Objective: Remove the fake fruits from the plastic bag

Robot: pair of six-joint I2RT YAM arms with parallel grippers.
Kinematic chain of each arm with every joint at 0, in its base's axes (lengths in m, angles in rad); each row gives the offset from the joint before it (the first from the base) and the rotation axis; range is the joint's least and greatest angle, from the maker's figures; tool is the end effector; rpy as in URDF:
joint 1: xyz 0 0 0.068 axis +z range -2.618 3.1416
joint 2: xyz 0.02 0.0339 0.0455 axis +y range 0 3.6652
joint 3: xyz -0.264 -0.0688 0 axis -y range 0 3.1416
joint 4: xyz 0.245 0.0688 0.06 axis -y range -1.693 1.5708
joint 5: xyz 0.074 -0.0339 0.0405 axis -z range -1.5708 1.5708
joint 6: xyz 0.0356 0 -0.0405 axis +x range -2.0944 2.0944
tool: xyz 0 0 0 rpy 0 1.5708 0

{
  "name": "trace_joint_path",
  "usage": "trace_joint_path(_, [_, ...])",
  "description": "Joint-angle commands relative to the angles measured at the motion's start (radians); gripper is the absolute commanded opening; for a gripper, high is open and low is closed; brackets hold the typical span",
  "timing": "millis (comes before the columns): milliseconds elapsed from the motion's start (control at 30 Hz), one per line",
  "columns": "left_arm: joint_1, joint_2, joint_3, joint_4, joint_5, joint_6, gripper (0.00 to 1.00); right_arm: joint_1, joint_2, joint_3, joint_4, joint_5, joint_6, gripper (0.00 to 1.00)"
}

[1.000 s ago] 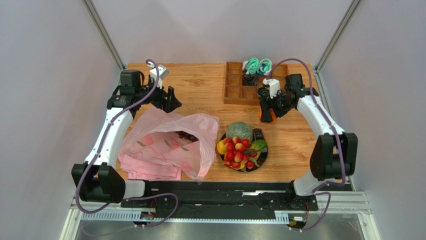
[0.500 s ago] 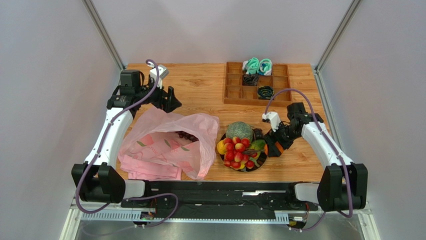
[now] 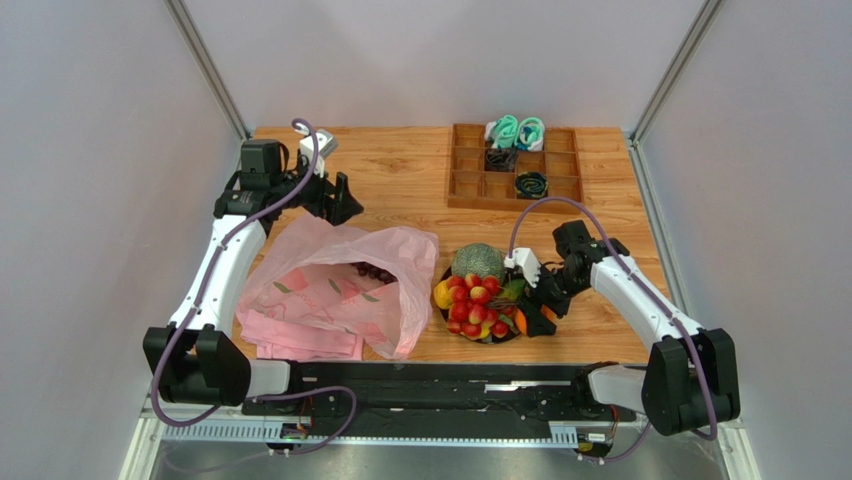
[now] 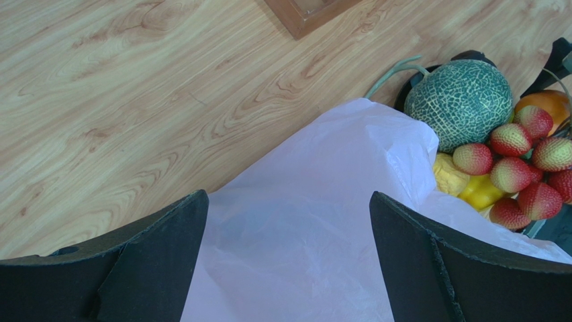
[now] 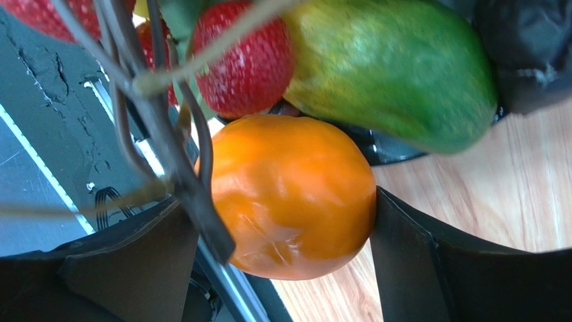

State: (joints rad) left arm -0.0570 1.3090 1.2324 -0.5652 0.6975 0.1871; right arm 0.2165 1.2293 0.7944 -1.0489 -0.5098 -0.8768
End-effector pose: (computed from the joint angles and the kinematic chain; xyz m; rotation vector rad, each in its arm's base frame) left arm 0.2799 -0.0389 0.3489 0.6315 2.0251 -0.6893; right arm 0.1801 0.0574 0.2088 -1.4946 2.3947 0.6559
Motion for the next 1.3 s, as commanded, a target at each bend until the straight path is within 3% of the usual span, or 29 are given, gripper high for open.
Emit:
trace_joint_path(0, [-0.003, 0.015, 0.044, 0.011, 0.010, 0.012, 0.99, 0.032, 0.033, 0.009, 0.066, -0.026, -0.005, 0.64])
trace_joint_path(300, [-0.007, 0.033, 0.055, 0.018, 0.011, 0.011, 0.99, 0.073, 0.085, -0.006, 0.138, 0.005, 0.028, 0.65])
trace_joint_path(633, [-0.015, 0.042, 0.056, 0.021, 0.011, 0.011, 0.99, 0.090, 0.095, -0.038, 0.239, 0.079, 0.113, 0.77])
trace_joint_path(667, [-0.014, 0.045, 0.056, 0.021, 0.011, 0.009, 0.99, 0.093, 0.096, -0.040, 0.243, 0.086, 0.124, 1.00])
trace_joint_path(1000, [-0.021, 0.045, 0.049, 0.027, 0.014, 0.011, 0.99, 0.107, 0.036, -0.021, 0.198, 0.087, 0.151, 1.00])
trace_joint_path(1267, [-0.024, 0.055, 0.050, 0.039, 0.020, 0.009, 0.99, 0.109, -0.054, 0.031, 0.055, 0.056, 0.030, 1.00])
